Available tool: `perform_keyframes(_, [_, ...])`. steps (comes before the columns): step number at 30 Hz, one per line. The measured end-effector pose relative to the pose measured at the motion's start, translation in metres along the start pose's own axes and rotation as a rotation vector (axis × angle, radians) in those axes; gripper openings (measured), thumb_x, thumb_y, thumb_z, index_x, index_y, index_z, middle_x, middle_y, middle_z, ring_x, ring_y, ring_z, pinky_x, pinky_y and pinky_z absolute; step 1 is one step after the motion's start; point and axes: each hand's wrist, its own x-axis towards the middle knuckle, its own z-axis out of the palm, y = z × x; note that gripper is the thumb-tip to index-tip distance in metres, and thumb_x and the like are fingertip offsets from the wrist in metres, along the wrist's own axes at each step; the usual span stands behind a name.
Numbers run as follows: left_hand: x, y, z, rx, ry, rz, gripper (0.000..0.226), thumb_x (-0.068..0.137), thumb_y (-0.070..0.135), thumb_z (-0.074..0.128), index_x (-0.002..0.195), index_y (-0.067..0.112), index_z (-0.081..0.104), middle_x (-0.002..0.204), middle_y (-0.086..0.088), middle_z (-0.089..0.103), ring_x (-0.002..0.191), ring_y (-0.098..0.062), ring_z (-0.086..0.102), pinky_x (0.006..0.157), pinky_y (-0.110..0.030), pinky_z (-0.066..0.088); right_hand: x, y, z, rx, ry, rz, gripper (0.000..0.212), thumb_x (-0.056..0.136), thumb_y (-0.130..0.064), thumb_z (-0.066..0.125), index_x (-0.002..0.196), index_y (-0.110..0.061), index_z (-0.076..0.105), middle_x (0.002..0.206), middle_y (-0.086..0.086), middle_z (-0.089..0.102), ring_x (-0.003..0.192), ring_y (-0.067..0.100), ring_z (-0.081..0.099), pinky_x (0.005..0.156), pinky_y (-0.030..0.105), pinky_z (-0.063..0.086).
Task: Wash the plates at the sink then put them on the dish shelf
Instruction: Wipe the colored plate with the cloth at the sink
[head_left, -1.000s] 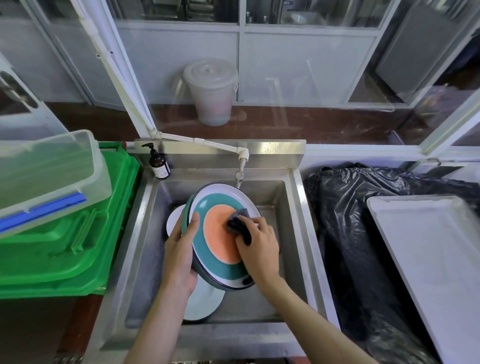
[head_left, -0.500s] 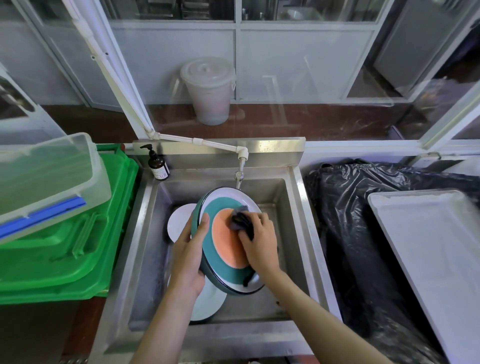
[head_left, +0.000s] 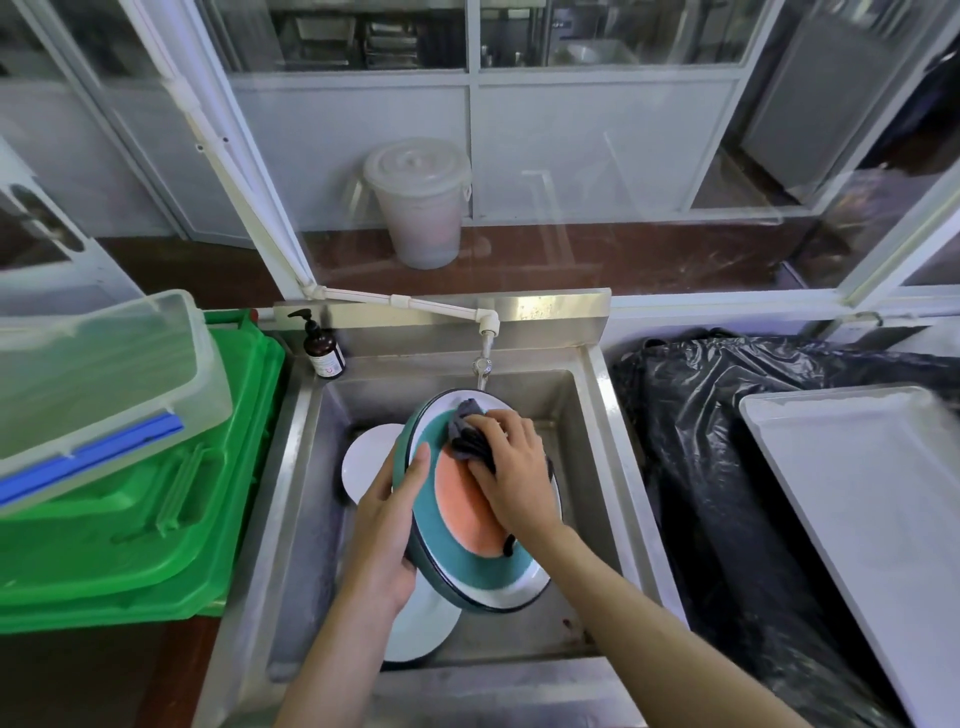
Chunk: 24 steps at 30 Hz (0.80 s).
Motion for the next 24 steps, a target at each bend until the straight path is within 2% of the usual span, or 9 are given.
perform_keyframes(3, [0.000, 0.003, -0.002, 0.038, 0.003, 0.020, 0.042, 0.086, 0.042, 0.075, 0.124, 0.025, 0.073, 0.118, -0.003, 0.077, 0.114, -0.025, 0.072, 0.103, -0.047, 0.054, -0.001, 0.006, 0.003, -0.039, 0.014, 0.242, 0.037, 0.093, -0.022, 0.059, 0.130, -0.027, 0.058, 0.127, 0.001, 0.058, 0.106, 0.030, 0.053, 0.087, 0.048, 0.050])
perform_keyframes(6, [0.000, 0.003, -0.003, 0.063, 0.036, 0.033, 0.031, 0.091, 0.040, 0.075, 0.121, 0.031, 0.074, 0.116, 0.003, 0.078, 0.113, -0.021, 0.072, 0.103, -0.046, 0.055, -0.018, -0.008, 0.010, 0.001, -0.096, 0.486, 0.035, 0.098, -0.020, 0.053, 0.133, -0.024, 0.052, 0.127, 0.004, 0.053, 0.107, 0.035, 0.053, 0.086, 0.047, 0.049])
perform_keyframes(9, [0.002, -0.003, -0.003, 0.096, 0.068, 0.100, 0.025, 0.094, 0.036, 0.075, 0.118, 0.035, 0.074, 0.112, 0.011, 0.078, 0.110, -0.014, 0.072, 0.096, -0.037, 0.057, -0.038, -0.027, 0.013, 0.142, -0.209, 0.633, 0.030, 0.100, -0.021, 0.048, 0.130, -0.020, 0.049, 0.124, 0.008, 0.051, 0.106, 0.040, 0.057, 0.087, 0.046, 0.048])
perform_keyframes(12, [0.003, -0.010, -0.003, 0.268, 0.047, 0.184, 0.036, 0.092, 0.041, 0.077, 0.127, 0.039, 0.070, 0.115, 0.017, 0.076, 0.112, -0.007, 0.070, 0.093, -0.030, 0.056, -0.040, -0.050, 0.018, 0.645, -0.202, 0.930, 0.025, 0.096, -0.030, 0.054, 0.118, -0.020, 0.058, 0.118, 0.004, 0.065, 0.108, 0.030, 0.065, 0.097, 0.043, 0.052])
perform_keyframes(14, [0.004, -0.014, -0.004, 0.426, -0.041, 0.240, 0.039, 0.093, 0.048, 0.075, 0.131, 0.043, 0.068, 0.120, 0.020, 0.074, 0.116, -0.004, 0.068, 0.099, -0.034, 0.055, -0.028, -0.060, 0.016, 1.026, -0.124, 1.117, 0.038, 0.090, -0.043, 0.059, 0.119, -0.017, 0.066, 0.111, 0.012, 0.075, 0.104, 0.029, 0.073, 0.098, 0.050, 0.058])
perform_keyframes(16, [0.003, -0.016, -0.007, 0.562, -0.106, 0.292, 0.041, 0.095, 0.047, 0.072, 0.135, 0.047, 0.064, 0.121, 0.027, 0.071, 0.117, 0.003, 0.065, 0.101, -0.030, 0.053, -0.015, -0.065, 0.003, 1.216, -0.092, 1.126, 0.048, 0.094, -0.051, 0.062, 0.117, -0.010, 0.071, 0.109, 0.018, 0.077, 0.097, 0.028, 0.077, 0.094, 0.049, 0.061])
perform_keyframes(19, [0.000, -0.019, -0.008, 0.705, -0.128, 0.322, 0.045, 0.096, 0.042, 0.072, 0.135, 0.058, 0.057, 0.109, 0.033, 0.072, 0.103, 0.009, 0.068, 0.089, -0.020, 0.055, -0.009, -0.067, -0.013, 1.155, -0.115, 1.067, 0.054, 0.085, -0.055, 0.079, 0.107, -0.007, 0.070, 0.099, 0.017, 0.077, 0.087, 0.024, 0.077, 0.087, 0.043, 0.062])
perform_keyframes(22, [0.000, -0.032, -0.012, 0.733, -0.106, 0.300, 0.049, 0.090, 0.049, 0.076, 0.125, 0.069, 0.048, 0.102, 0.025, 0.075, 0.093, 0.003, 0.071, 0.083, -0.030, 0.059, -0.007, -0.067, -0.022, 1.054, -0.160, 1.086, 0.043, 0.082, -0.039, 0.084, 0.106, -0.005, 0.069, 0.098, 0.020, 0.076, 0.089, 0.027, 0.076, 0.089, 0.045, 0.061])
perform_keyframes(24, [0.002, -0.042, -0.016, 0.732, -0.074, 0.252, 0.054, 0.083, 0.059, 0.078, 0.126, 0.059, 0.045, 0.098, 0.019, 0.076, 0.087, 0.000, 0.072, 0.080, -0.037, 0.061, -0.007, -0.062, -0.025, 0.972, -0.131, 1.122, 0.031, 0.084, -0.029, 0.081, 0.103, -0.007, 0.068, 0.098, 0.018, 0.076, 0.089, 0.028, 0.076, 0.085, 0.042, 0.062])
